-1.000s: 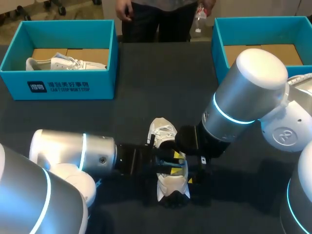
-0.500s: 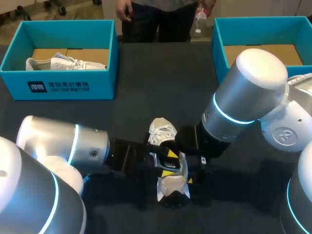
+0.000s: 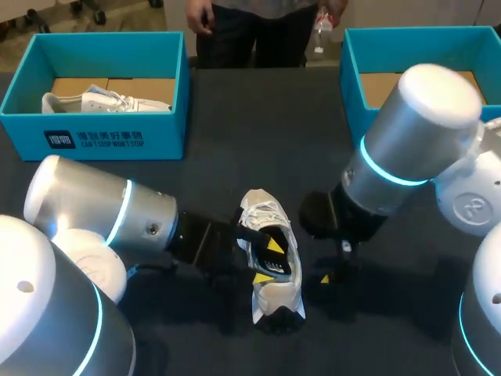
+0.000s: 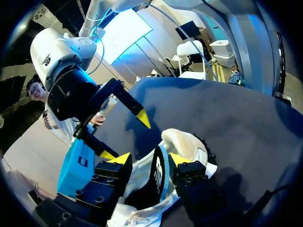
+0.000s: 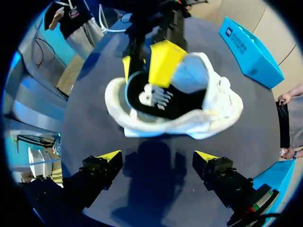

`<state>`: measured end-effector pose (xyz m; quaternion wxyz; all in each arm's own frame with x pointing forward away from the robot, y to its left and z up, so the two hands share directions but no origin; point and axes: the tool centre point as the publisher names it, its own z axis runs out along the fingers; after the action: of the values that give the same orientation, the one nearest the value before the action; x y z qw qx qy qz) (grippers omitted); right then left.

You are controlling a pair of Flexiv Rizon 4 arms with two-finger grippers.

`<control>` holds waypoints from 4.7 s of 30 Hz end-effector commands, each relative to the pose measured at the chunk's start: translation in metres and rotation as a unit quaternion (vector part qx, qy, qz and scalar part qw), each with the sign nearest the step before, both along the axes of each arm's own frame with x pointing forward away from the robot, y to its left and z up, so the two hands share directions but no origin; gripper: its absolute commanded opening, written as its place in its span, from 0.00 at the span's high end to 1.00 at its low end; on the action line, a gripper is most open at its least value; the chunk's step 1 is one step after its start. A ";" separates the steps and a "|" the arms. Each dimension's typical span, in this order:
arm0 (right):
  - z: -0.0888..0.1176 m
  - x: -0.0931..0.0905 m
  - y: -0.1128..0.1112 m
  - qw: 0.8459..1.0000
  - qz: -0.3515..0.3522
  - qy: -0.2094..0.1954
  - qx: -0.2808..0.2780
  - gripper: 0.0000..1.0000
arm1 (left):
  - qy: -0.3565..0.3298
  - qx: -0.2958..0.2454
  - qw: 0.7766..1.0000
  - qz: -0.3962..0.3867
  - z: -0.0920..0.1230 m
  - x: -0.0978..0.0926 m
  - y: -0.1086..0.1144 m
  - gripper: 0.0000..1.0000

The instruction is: Take the shoe out of the shoebox, open the shoe tongue, remove and reinsert the insole, then place the shoe into the shoebox

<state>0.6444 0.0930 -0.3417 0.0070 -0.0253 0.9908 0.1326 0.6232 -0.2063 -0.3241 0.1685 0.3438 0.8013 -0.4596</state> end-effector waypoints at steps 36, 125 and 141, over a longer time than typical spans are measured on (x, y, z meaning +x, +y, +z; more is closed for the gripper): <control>0.041 0.016 -0.069 1.000 0.025 0.006 0.009 0.00 | 0.024 0.328 0.893 -0.307 0.082 0.003 0.124 1.00; 0.071 0.024 -0.163 1.000 -0.010 -0.009 -0.007 0.00 | -0.069 0.504 0.765 -0.394 -0.032 0.013 0.004 1.00; 0.071 0.024 -0.163 1.000 -0.010 -0.009 -0.007 0.00 | -0.077 0.527 0.748 -0.397 -0.034 0.013 0.024 1.00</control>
<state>0.6693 -0.0706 -0.2699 0.0169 -0.0168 0.9917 0.1265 0.6370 -0.1847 -0.3622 -0.1811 0.6951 0.6950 0.0320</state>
